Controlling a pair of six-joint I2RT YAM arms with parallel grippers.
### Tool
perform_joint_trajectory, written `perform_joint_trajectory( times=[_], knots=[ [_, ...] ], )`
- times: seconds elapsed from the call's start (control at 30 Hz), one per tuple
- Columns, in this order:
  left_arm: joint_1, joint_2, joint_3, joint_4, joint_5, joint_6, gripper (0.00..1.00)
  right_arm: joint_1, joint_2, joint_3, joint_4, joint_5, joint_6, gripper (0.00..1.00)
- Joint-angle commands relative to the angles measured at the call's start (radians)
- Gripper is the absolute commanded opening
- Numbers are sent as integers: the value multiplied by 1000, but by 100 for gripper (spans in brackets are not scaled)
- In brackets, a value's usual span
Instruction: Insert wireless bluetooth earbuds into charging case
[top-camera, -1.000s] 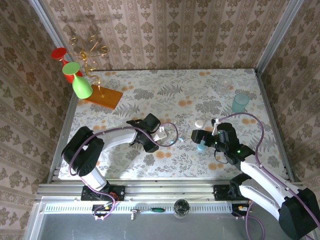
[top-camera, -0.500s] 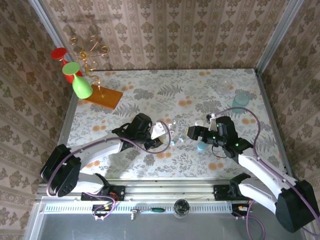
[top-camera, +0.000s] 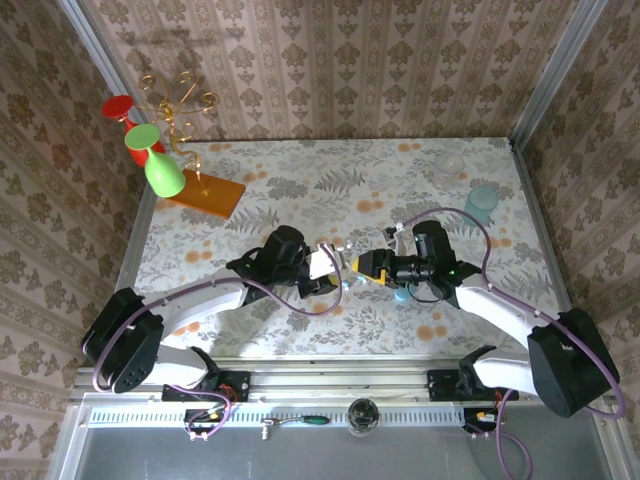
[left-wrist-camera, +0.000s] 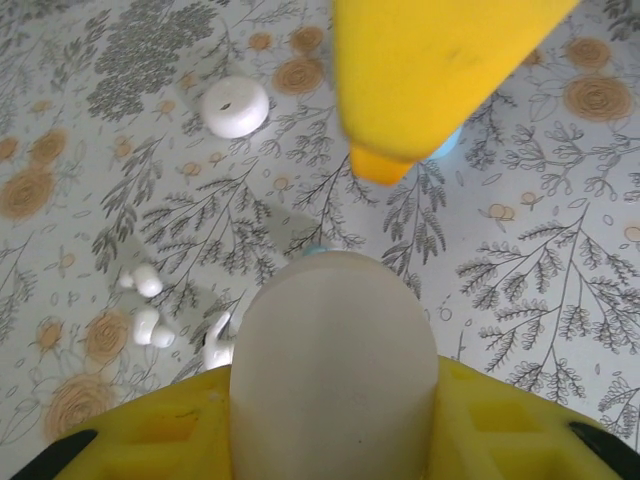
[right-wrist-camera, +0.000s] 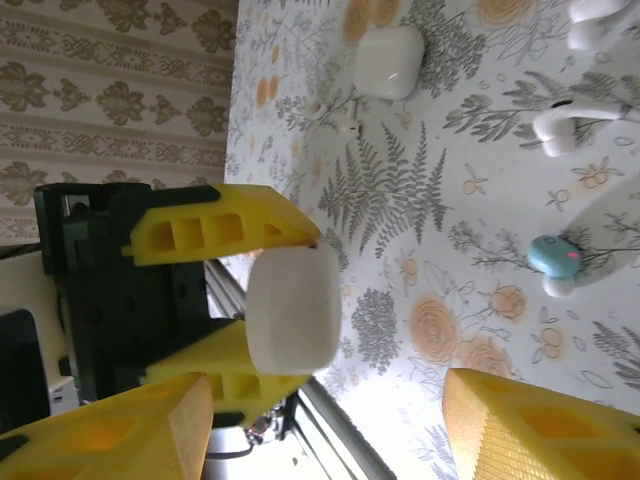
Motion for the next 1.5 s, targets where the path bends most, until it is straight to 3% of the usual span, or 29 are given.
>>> perform_joint_trajectory(
  times=[0.0, 0.2, 0.4, 0.67, 0.87, 0.93, 1.07, 1.23, 1.47],
  knots=[
    [-16, 7, 19, 58, 59, 21, 39, 17, 28, 39, 57, -55, 65, 60],
    [-32, 23, 29, 77, 60, 12, 39, 38, 78, 63, 55, -71, 73, 54],
    [-42, 34, 34, 85, 46, 6, 39, 42, 104, 71, 49, -80, 67, 39],
    [-48, 55, 49, 99, 18, -5, 39, 43, 132, 88, 47, -113, 58, 38],
    [-50, 61, 48, 119, -2, -25, 39, 37, 135, 105, 18, -122, 41, 25],
    [-50, 53, 29, 150, -2, -42, 46, 27, 119, 109, 5, -116, 36, 23],
    [-30, 22, -32, 275, -2, -130, 64, -5, 71, 104, 31, -121, 37, 20],
    [-1, -26, -181, 609, -22, -255, 88, -72, 32, 86, 155, -195, 177, 20],
    [14, -16, -289, 956, -29, -372, 88, -150, 29, 81, 399, -321, 449, 18]
  ],
)
